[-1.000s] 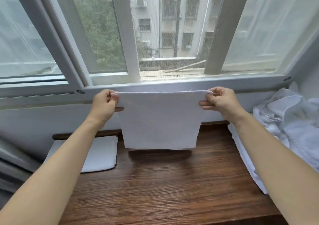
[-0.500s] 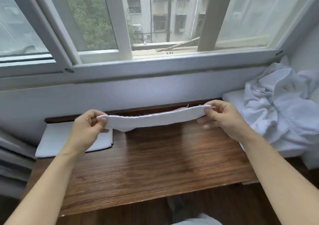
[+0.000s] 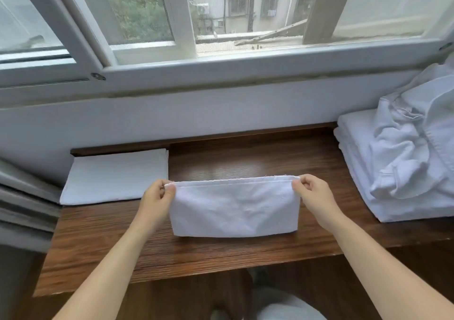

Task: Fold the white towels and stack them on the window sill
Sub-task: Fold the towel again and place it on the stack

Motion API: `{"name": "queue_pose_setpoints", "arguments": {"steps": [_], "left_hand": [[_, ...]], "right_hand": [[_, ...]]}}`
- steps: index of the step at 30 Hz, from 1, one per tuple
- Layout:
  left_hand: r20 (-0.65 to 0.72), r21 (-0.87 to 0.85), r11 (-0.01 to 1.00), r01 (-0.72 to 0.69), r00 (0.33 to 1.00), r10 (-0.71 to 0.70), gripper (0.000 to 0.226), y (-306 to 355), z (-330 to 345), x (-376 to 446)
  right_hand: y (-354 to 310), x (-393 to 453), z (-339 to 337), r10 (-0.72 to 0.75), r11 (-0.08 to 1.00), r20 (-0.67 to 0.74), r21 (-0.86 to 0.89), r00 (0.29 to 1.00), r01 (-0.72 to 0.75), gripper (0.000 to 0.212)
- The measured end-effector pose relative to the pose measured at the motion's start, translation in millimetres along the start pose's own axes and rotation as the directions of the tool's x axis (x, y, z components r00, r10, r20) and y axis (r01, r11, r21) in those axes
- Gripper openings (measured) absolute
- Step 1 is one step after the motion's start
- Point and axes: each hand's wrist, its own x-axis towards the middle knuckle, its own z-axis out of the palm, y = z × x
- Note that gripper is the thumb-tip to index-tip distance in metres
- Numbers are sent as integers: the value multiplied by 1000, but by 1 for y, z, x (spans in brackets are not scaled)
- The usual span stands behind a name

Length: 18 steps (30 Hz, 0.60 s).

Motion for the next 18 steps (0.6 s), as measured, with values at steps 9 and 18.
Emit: {"name": "queue_pose_setpoints", "arguments": {"steps": [9, 18], "left_hand": [[-25, 118, 976, 182, 983, -180, 27, -26, 54, 66], [14, 381, 888, 256, 959, -283, 44, -38, 53, 54]], "right_hand": [[37, 64, 35, 258, 963, -48, -70, 965, -261, 28], [47, 65, 41, 308, 943, 10, -132, 951, -304, 42]]}}
